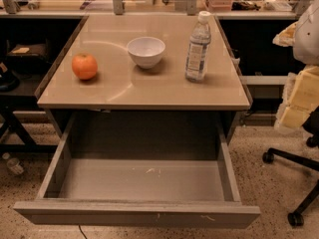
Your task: Close top drawer
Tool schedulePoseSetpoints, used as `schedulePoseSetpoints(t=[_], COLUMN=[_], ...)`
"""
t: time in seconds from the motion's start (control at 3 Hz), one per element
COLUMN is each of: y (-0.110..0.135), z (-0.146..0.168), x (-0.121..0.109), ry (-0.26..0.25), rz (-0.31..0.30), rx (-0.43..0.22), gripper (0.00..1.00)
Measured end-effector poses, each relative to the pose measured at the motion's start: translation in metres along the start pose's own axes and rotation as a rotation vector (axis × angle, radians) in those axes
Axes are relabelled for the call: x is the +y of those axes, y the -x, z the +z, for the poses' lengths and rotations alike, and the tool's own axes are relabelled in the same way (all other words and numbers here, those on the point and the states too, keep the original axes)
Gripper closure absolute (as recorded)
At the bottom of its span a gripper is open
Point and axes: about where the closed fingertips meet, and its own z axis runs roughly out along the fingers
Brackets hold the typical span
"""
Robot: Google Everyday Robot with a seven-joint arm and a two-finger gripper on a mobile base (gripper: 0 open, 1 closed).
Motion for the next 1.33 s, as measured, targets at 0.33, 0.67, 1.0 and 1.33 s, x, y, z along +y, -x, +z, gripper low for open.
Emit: schedulePoseSetpoints(t=[0.33, 0.67, 1.0, 1.33], y=[0.0, 0.0, 0.0, 0.0], z=[0.0, 0.0, 0.0, 0.0], x=[0.0, 0.0, 0.0, 0.0], ry=[0.0, 0.0, 0.0, 0.0], rz=[0.0, 0.0, 0.0, 0.0], rx=[0.0, 0.0, 0.0, 0.0], gripper=[0.0, 0.18, 0.41, 0.65])
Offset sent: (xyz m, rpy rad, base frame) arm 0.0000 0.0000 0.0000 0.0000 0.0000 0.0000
